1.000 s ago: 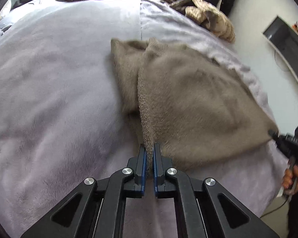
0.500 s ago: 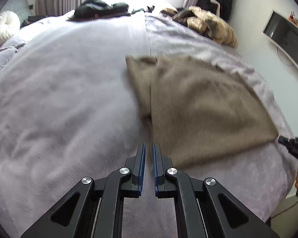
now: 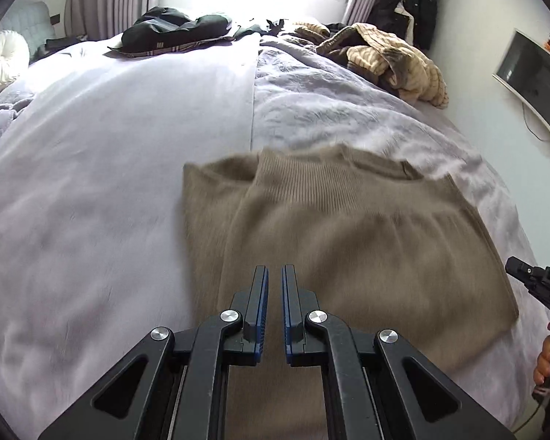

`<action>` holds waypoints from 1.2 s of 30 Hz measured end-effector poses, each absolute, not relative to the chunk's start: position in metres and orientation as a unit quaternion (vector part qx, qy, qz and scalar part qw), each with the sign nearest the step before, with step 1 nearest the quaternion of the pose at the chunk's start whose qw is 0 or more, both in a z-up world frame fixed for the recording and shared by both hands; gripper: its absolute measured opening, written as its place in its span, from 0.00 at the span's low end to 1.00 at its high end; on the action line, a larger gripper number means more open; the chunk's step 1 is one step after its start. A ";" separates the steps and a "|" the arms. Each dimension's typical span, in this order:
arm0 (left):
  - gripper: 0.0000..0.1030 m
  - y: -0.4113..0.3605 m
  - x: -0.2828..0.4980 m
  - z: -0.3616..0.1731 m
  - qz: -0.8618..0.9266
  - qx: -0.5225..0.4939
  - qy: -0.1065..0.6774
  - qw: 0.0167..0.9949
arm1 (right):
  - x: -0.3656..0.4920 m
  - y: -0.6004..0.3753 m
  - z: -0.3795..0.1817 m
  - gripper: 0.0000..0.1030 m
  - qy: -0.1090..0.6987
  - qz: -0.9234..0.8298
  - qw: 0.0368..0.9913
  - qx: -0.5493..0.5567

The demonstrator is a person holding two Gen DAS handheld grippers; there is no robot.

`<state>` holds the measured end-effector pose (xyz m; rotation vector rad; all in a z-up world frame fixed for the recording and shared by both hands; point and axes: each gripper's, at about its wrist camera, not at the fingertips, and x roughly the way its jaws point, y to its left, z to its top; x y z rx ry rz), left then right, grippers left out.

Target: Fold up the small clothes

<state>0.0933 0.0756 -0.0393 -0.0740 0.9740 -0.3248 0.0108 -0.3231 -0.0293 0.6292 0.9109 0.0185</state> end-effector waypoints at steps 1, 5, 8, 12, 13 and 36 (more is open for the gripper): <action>0.07 0.073 0.102 -0.041 -0.153 -0.041 0.468 0.869 | 0.020 -0.325 -0.030 0.12 0.433 0.005 0.850 0.300; 0.07 0.066 0.131 -0.063 -0.124 -0.039 0.484 0.866 | 0.052 -0.337 -0.048 0.12 0.448 -0.022 0.846 0.288; 0.07 0.069 0.139 -0.086 -0.115 -0.032 0.493 0.862 | 0.059 -0.350 -0.073 0.08 0.470 -0.037 0.830 0.297; 0.07 0.083 0.138 -0.085 -0.129 -0.057 0.492 0.859 | 0.047 -0.373 -0.087 0.03 0.447 -0.032 0.826 0.342; 0.07 0.085 0.136 -0.083 -0.131 -0.058 0.492 0.859 | 0.044 -0.376 -0.087 0.03 0.443 -0.032 0.824 0.352; 0.07 0.127 0.020 -0.045 -0.081 -0.062 0.475 0.874 | -0.068 -0.302 -0.051 0.09 0.459 0.028 0.814 0.354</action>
